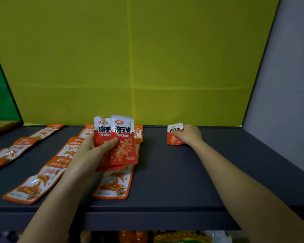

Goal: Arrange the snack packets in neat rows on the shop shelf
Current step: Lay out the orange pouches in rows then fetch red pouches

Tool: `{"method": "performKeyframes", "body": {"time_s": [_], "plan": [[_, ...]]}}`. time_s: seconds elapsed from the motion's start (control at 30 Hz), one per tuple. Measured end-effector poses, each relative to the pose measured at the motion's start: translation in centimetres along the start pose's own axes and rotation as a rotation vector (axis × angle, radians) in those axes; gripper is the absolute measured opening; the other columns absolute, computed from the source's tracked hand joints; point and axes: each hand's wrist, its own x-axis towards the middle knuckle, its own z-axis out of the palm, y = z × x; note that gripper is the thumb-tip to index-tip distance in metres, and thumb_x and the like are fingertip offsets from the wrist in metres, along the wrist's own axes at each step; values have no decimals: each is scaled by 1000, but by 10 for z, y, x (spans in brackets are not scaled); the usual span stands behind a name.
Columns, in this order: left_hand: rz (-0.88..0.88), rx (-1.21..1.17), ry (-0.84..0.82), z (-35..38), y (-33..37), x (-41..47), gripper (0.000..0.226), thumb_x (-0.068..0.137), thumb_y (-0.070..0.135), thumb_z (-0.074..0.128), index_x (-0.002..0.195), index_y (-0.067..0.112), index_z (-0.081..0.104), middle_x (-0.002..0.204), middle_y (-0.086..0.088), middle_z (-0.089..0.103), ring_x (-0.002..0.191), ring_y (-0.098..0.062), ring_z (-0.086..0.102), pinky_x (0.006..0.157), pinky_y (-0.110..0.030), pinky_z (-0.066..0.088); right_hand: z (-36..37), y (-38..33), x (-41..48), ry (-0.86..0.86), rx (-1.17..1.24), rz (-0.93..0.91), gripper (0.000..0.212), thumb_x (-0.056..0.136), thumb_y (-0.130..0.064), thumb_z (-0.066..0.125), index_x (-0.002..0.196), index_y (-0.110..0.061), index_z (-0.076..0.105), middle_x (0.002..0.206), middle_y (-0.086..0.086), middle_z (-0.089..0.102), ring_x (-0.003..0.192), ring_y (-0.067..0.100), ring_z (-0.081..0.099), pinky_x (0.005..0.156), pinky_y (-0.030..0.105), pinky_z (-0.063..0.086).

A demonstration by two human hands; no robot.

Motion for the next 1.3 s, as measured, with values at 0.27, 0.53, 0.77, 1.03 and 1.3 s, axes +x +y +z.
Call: {"method": "performKeyframes", "body": {"time_s": [0.27,0.53,0.77,1.03,1.3], "plan": [[-1,4,12,24,0,-3,24,81,15,66,103,19,61,85,-1,75,72,-15,72,54,-26,57,8,-6,-2,37,-166,-77,45,87,-43,55,113,-6,60,120,18,58,113,36,53,83,37,46],[-1,26,-13,42,1,-6,17,83,14,64,96,24,60,78,5,74,66,-9,71,48,-25,55,10,-10,-3,87,-273,-162,45,88,-43,53,105,-2,60,114,18,60,110,37,54,76,34,45],[2,31,-51,48,5,-8,17,83,15,64,97,23,60,76,7,75,69,-11,72,48,-28,55,-27,-19,-14,56,-99,-276,54,94,-53,32,100,-13,67,102,11,67,99,30,61,79,34,45],[-3,-1,-133,72,5,-8,15,86,12,60,99,20,62,77,5,75,70,-12,72,56,-35,60,-44,-33,-77,-243,360,-538,39,83,-51,58,60,-20,56,54,-10,55,47,0,46,52,18,35],[44,-89,-19,62,10,-4,4,88,17,58,89,17,62,59,7,70,51,-7,66,42,-24,51,-53,1,-68,-254,611,-379,23,86,-26,63,82,-5,69,85,11,72,72,8,59,65,21,41]]}}
